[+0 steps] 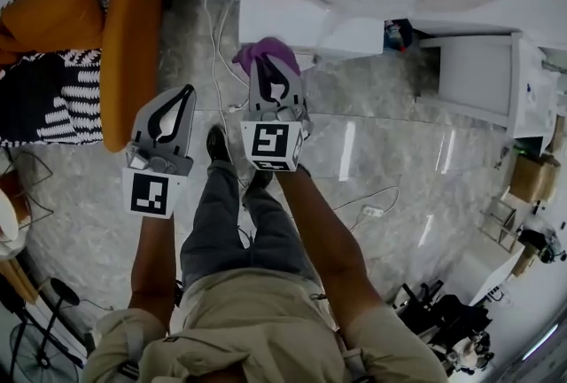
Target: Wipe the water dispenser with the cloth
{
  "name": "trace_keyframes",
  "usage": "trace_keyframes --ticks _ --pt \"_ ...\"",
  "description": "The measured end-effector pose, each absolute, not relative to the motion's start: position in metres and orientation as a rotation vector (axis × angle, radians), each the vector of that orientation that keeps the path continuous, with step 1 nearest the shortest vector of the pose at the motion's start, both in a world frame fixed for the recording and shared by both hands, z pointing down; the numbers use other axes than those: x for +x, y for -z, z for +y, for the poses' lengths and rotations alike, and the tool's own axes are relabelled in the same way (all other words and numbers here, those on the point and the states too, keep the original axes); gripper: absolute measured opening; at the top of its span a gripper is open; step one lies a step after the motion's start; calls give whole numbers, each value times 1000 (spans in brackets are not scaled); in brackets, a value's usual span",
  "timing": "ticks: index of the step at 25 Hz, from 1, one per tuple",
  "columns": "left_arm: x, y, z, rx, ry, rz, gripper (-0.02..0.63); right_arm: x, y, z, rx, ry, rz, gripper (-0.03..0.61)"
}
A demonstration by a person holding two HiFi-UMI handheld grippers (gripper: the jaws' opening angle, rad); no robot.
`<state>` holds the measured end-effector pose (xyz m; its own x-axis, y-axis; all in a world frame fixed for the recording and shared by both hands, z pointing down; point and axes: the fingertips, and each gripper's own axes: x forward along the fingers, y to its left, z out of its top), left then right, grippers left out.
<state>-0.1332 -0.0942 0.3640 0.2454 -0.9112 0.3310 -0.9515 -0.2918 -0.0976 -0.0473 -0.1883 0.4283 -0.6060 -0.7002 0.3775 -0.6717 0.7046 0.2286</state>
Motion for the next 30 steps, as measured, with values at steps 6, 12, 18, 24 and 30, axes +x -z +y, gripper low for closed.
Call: trace_keyframes --ticks 6,12,18,24,30 --pt "-130 -374 -105 2408 -497 -1756 15 -13 -433 -203 1102 154 -2409 51" --pt "-117 -381 -116 2431 -497 -1710 15 60 -422 -243 1286 168 -2299 43" --pt "-99 -381 -121 2471 -472 -1680 15 160 -429 -289 1574 -17 -2110 40" --pt "-96 -384 -120 2458 -471 -1666 15 142 -431 -279 1565 -43 -2140 38" --pt "-112 -388 -115 2427 -459 -1695 15 42 -442 -237 1367 -122 -2311 37"
